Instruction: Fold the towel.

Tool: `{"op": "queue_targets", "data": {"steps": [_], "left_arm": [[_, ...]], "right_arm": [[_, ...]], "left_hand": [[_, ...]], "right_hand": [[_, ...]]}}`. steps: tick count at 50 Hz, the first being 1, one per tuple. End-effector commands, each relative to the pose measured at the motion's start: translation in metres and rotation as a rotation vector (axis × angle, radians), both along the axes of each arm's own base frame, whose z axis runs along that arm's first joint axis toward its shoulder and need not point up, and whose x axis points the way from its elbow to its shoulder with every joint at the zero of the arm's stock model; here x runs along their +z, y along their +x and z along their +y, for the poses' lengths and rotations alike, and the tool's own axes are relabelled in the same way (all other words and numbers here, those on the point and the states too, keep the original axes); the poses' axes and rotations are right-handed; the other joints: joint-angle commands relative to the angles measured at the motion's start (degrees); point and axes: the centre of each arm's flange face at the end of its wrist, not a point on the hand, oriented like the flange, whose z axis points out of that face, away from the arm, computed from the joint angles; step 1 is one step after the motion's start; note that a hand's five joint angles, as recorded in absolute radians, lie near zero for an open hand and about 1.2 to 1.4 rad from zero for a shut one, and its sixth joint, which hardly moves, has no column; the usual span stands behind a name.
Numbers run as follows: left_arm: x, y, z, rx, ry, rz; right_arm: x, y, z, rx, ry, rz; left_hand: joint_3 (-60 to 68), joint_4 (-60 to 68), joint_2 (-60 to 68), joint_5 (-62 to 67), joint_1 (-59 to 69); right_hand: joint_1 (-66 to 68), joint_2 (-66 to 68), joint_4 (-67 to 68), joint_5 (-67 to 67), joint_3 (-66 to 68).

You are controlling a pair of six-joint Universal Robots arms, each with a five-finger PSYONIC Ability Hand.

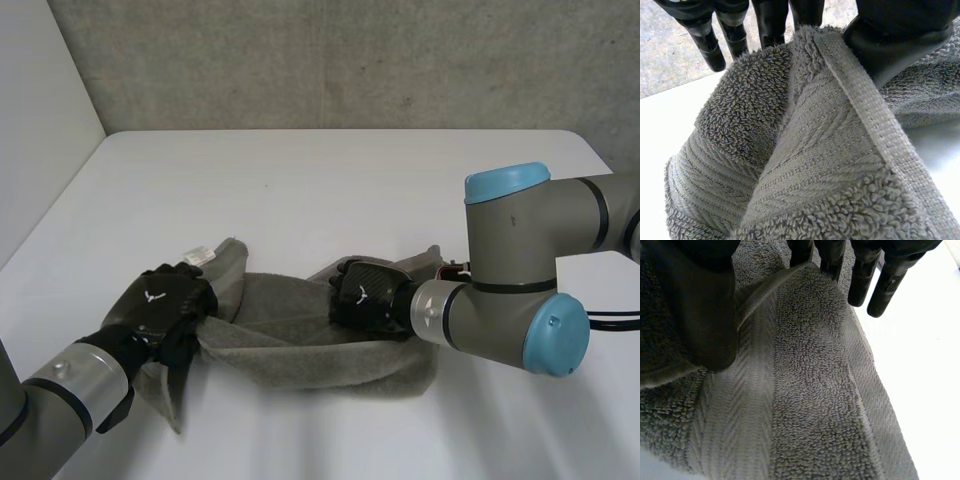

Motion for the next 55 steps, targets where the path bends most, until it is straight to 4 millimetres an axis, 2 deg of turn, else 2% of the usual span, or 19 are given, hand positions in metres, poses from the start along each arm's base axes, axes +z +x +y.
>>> {"op": "queue_targets", "data": {"steps": [1, 5, 13, 22, 24, 25, 27, 28, 29, 34, 35, 36, 37, 39, 42, 43, 48, 50, 55], "left_arm": [[0.001, 0.002, -0.002, 0.012, -0.004, 0.001], [0.001, 0.003, -0.003, 0.016, -0.003, 0.001], [0.001, 0.003, -0.003, 0.016, -0.003, 0.001], [0.001, 0.004, -0.003, 0.018, -0.001, 0.0], [0.001, 0.004, -0.003, 0.018, -0.001, 0.0], [0.001, 0.004, -0.003, 0.016, -0.002, 0.001], [0.0, 0.004, -0.003, 0.016, 0.0, 0.0], [0.0, 0.004, -0.003, 0.016, 0.0, 0.0], [0.0, 0.004, -0.003, 0.016, 0.0, 0.0], [0.002, 0.005, -0.006, 0.024, -0.005, 0.002], [0.002, 0.006, -0.007, 0.029, -0.005, 0.003], [0.003, 0.007, -0.008, 0.035, -0.008, 0.003], [0.003, 0.007, -0.008, 0.035, -0.008, 0.003], [0.003, 0.008, -0.009, 0.039, -0.007, 0.002], [0.004, 0.009, -0.009, 0.044, -0.011, 0.003], [0.005, 0.01, -0.01, 0.047, -0.017, 0.003], [0.014, 0.013, -0.012, 0.061, -0.049, 0.009], [0.016, 0.015, -0.013, 0.069, -0.058, 0.011], [0.02, 0.018, -0.016, 0.085, -0.065, 0.01]], "right_arm": [[0.005, -0.007, 0.0, 0.012, -0.051, 0.018], [0.01, -0.014, -0.006, 0.009, -0.075, 0.027], [0.021, -0.016, -0.012, 0.008, -0.12, 0.01], [0.019, -0.014, -0.009, 0.022, -0.12, 0.015], [0.016, -0.013, -0.007, 0.043, -0.114, -0.002], [0.016, -0.013, -0.007, 0.043, -0.114, -0.002], [0.016, -0.01, -0.007, 0.066, -0.114, -0.033], [0.016, -0.01, -0.007, 0.066, -0.114, -0.033], [0.016, -0.01, -0.007, 0.076, -0.11, -0.045], [0.024, -0.014, -0.014, 0.032, -0.101, -0.077], [0.035, -0.019, -0.021, -0.026, -0.092, -0.114], [0.056, -0.028, -0.031, -0.125, -0.078, -0.183], [0.056, -0.028, -0.031, -0.126, -0.078, -0.184], [0.083, -0.058, -0.049, -0.382, -0.005, -0.319], [0.085, -0.07, -0.051, -0.469, 0.042, -0.37], [0.084, -0.082, -0.05, -0.53, 0.075, -0.384], [0.087, -0.116, -0.034, -0.64, 0.085, -0.357], [0.086, -0.135, -0.026, -0.696, 0.101, -0.341], [0.078, -0.152, -0.017, -0.757, 0.164, -0.326]], "left_hand": [[-3.0, -3.4, 6.9, 3.8, 5.8], [-3.0, -3.4, 6.9, 3.8, 5.8], [-3.0, -3.4, 6.9, 3.8, 5.8], [-3.0, -3.4, 6.9, 3.8, 5.8], [-3.0, -3.4, 6.9, 3.8, 5.8], [-3.0, -3.4, 6.9, 3.8, 5.8], [-3.0, -3.4, 6.9, 3.8, 5.8], [-3.0, -3.4, 6.9, 3.8, 5.8], [-3.0, -3.4, 6.9, 3.8, 5.8], [-3.0, -3.4, 6.9, 3.8, 5.8], [-3.0, -3.4, 6.9, 3.8, 5.8], [-3.0, -3.4, 6.9, 3.8, 5.8], [-3.0, -3.4, 6.9, 3.8, 5.8], [-3.0, -3.4, 6.9, 3.8, 5.8], [-3.0, -3.4, 6.9, 3.8, 5.8], [-3.0, -3.4, 6.9, 3.8, 5.8], [-3.0, -3.4, 6.9, 3.8, 5.8], [-3.0, -3.4, 6.9, 3.8, 5.8], [-3.0, -3.4, 6.9, 3.8, 5.8]], "right_hand": [[-10.9, -11.0, -4.4, -10.7, -2.5], [-11.9, -12.0, -4.4, -11.7, -2.5], [-10.7, -10.8, -4.4, -10.5, -2.5], [-5.8, -5.9, -4.4, -5.6, -2.5], [7.7, 7.6, -4.4, 7.9, -2.5], [7.8, 7.7, -4.4, 8.0, -2.5], [32.9, 32.8, -4.4, 33.1, -2.5], [33.0, 32.9, -4.4, 33.2, -2.5], [43.0, 42.9, -4.4, 43.2, -2.5], [43.1, 43.0, -4.4, 43.3, -2.5], [43.1, 43.0, -4.4, 43.3, -2.5], [43.1, 43.0, -4.4, 43.3, -2.5], [43.1, 43.0, -4.4, 43.3, -2.5], [43.1, 43.0, -4.4, 43.3, -2.5], [43.1, 43.0, -4.4, 43.3, -2.5], [43.1, 43.0, -4.4, 43.3, -2.5], [43.1, 43.0, -4.4, 43.3, -2.5], [43.1, 43.0, -4.4, 43.3, -2.5], [43.1, 43.0, -4.4, 43.3, -2.5]]}}
